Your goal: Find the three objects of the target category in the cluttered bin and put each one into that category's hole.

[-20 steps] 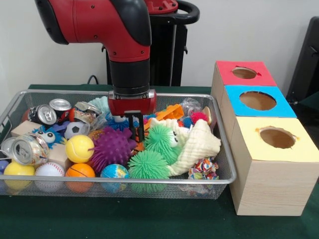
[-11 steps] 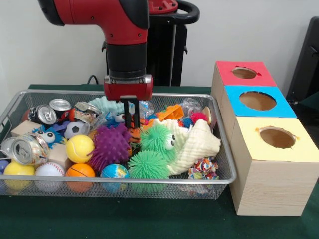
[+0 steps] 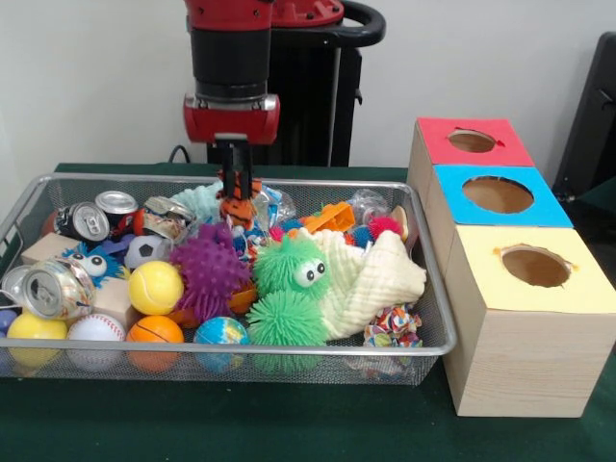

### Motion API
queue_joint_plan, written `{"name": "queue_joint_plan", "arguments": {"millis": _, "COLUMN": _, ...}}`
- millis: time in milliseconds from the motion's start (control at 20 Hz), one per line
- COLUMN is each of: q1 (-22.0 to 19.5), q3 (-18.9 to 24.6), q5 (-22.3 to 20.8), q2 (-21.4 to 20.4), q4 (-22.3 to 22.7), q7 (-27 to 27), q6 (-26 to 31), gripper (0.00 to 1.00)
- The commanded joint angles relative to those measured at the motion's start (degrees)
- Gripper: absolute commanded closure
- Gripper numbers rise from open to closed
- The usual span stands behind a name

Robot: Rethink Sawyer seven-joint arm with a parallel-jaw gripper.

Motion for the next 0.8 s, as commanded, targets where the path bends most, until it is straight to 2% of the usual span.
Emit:
{"name": "queue_joint_plan", "arguments": {"millis": 50, "q1": -1.6, "q3": 1.6, "q5": 1.2, "q2": -5.8, "q4": 7.8, "q7": 1.8, "q6": 5.2, "gripper": 1.0}}
{"name": "queue_joint_plan", "arguments": {"millis": 500, "q1": 1.1, "q3": 0.9, "q5": 1.7, "q2": -12.0, "q4": 15.9, "q7": 4.6, "q6": 3.2, "gripper": 1.0}}
{"name": "queue_joint_plan", "arguments": {"millis": 800, "q1": 1.9, "q3": 1.8, "q5": 2.7, "q2": -13.9, "q4": 19.6, "q7": 5.4, "q6": 2.2, "gripper": 1.0}}
